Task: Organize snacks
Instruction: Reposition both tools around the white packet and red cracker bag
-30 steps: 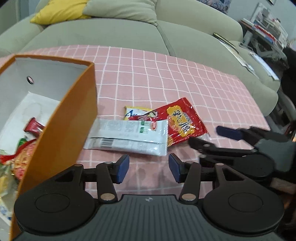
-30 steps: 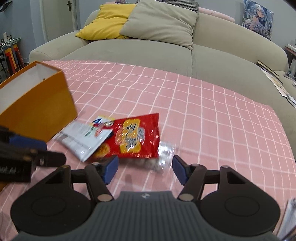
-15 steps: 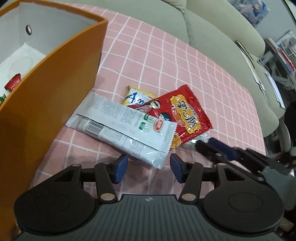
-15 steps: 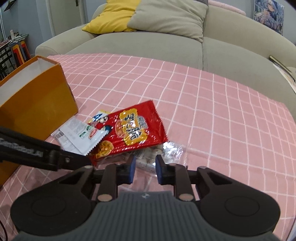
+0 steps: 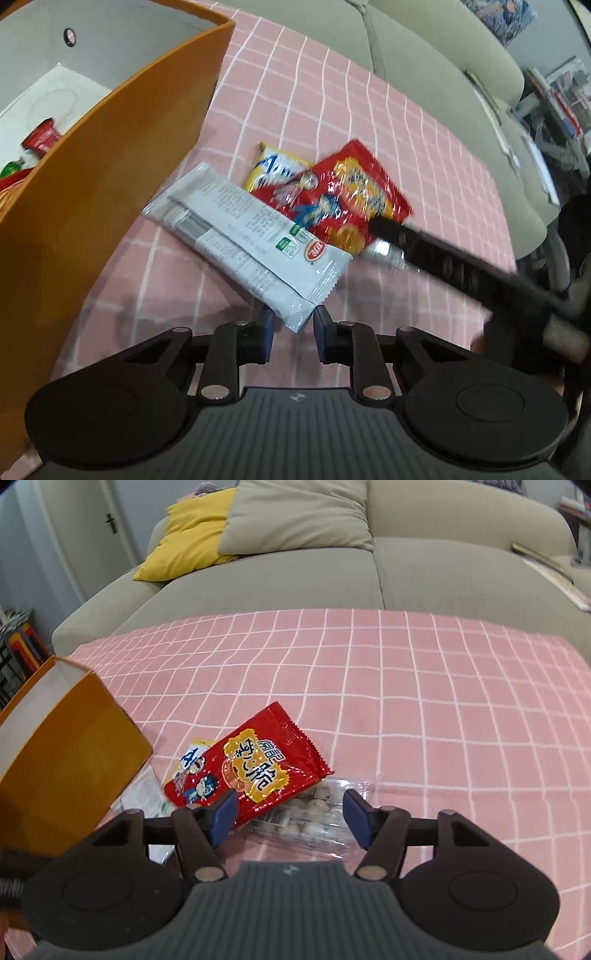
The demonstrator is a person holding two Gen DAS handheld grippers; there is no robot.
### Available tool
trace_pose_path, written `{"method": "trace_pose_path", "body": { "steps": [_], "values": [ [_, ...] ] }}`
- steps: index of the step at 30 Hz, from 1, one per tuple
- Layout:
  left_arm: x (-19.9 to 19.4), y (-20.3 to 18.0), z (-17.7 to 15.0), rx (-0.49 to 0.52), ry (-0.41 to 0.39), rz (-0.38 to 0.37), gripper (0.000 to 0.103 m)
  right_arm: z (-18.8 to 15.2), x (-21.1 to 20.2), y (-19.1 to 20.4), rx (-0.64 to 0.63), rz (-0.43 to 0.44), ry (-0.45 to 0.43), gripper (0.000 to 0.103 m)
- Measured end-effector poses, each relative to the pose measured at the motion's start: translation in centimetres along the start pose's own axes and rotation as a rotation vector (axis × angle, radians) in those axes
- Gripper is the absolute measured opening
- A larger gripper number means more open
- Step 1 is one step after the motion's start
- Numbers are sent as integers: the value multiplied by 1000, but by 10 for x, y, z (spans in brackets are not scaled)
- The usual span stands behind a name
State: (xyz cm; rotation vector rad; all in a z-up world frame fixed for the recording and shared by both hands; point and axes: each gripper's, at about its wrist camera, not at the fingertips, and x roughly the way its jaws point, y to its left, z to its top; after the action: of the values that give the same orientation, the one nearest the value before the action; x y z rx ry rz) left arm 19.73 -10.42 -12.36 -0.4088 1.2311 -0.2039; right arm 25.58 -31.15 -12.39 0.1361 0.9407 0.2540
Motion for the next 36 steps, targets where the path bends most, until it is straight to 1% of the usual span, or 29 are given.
{"method": "trace_pose_path", "body": {
  "steps": [2, 3, 5, 6, 8, 10, 11, 14, 15, 16, 17, 20, 25, 29, 32, 33, 36],
  "values": [
    [-3, 1, -6, 12, 19, 22, 21, 2, 4, 0, 30, 15, 1, 61],
    [-3, 2, -10, 18, 34, 34, 15, 3, 6, 1, 43, 23, 5, 60],
    [-3, 6, -19, 30, 58, 60, 8, 3, 10, 4, 60, 27, 14, 58],
    [-2, 8, -23, 34, 70, 66, 0, 3, 12, 6, 69, 27, 17, 54],
    [-2, 14, -29, 23, 81, 79, 0, 0, 14, 10, 93, 39, 19, 44],
    [-2, 20, -34, 15, 89, 96, 0, -3, 14, 15, 114, 38, 8, 38],
    [-2, 22, -35, 17, 91, 100, 0, -4, 14, 17, 115, 42, 2, 31],
    [-3, 20, -39, 73, 78, 135, 0, -7, 9, 24, 85, 42, -16, 21],
    [-3, 19, -39, 85, 74, 143, 0, -8, 6, 25, 74, 47, -20, 13],
    [-4, 19, -41, 96, 72, 146, 0, -9, 2, 26, 67, 56, -22, 12],
    [-5, 17, -42, 104, 70, 150, 0, -10, -1, 27, 58, 62, -21, 6],
    [-6, 17, -47, 137, 67, 176, 0, -18, -12, 30, 23, 70, -22, 1],
    [-17, 23, -58, 154, 70, 192, 0, -40, -43, 23, 27, 97, -21, 1],
    [-29, 28, -60, 135, 31, 162, 0, -57, -69, 14, 46, 122, -4, 0],
    [-35, 26, -58, 113, -22, 151, 13, -68, -81, 7, 68, 125, 21, 0],
    [-35, 24, -56, 115, -32, 151, 20, -70, -81, 6, 76, 114, 29, 0],
    [-33, 20, -50, 109, -33, 147, 27, -71, -73, -1, 108, 60, 65, 0]
  ]
}}
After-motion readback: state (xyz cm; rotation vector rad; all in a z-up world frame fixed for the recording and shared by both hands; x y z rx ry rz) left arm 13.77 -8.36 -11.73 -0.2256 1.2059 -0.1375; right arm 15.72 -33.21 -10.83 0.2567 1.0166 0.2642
